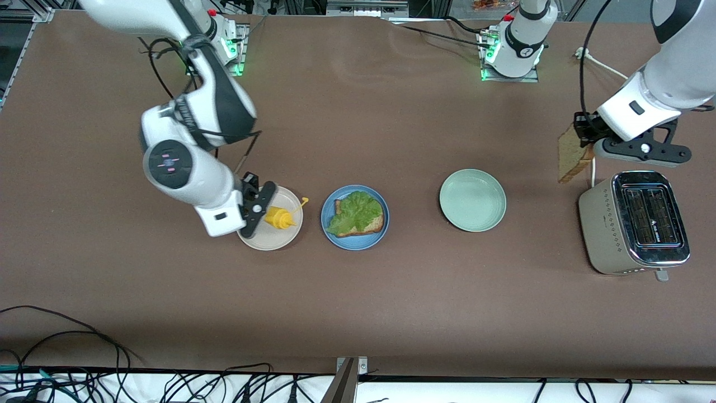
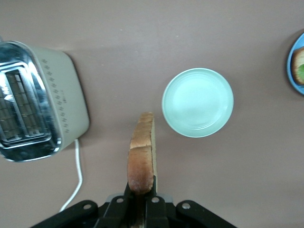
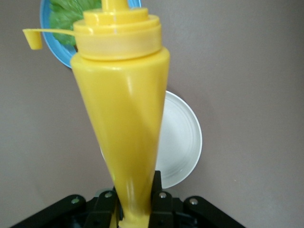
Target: Make sandwich in blue plate with both arms
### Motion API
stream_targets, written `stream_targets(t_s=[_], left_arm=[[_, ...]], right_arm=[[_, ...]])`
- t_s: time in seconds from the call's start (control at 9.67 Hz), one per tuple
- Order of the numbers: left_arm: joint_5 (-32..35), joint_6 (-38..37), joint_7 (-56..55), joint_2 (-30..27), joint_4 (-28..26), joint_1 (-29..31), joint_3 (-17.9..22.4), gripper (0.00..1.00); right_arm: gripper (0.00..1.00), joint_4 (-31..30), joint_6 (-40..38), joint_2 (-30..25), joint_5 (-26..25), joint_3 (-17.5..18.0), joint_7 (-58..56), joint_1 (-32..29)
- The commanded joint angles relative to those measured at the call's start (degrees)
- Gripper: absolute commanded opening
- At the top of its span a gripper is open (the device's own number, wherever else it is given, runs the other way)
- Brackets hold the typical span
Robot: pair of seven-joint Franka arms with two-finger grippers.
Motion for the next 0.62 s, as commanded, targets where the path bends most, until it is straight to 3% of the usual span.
stream_targets(t_s=[0.0,0.31,0.52], left_arm=[[-6.7,1.8,-6.8,3.2,1.2,-1.2,-0.6,0.00],[-8.8,5.3,-16.0,7.9,2.5,-1.4,-6.9,0.00],[-14.5,8.3,-16.2,12.4,4.5,-1.5,-9.1,0.00]], right_arm=[[0.00,-1.9,-2.3,-1.1,3.4,13.2,-7.1,-16.0],[0.00,-2.0,-6.3,-0.2,14.8,13.3,-20.6,-23.2],[0.00,-1.9,-10.7,2.8,22.0,13.1,-33.9,-30.0]])
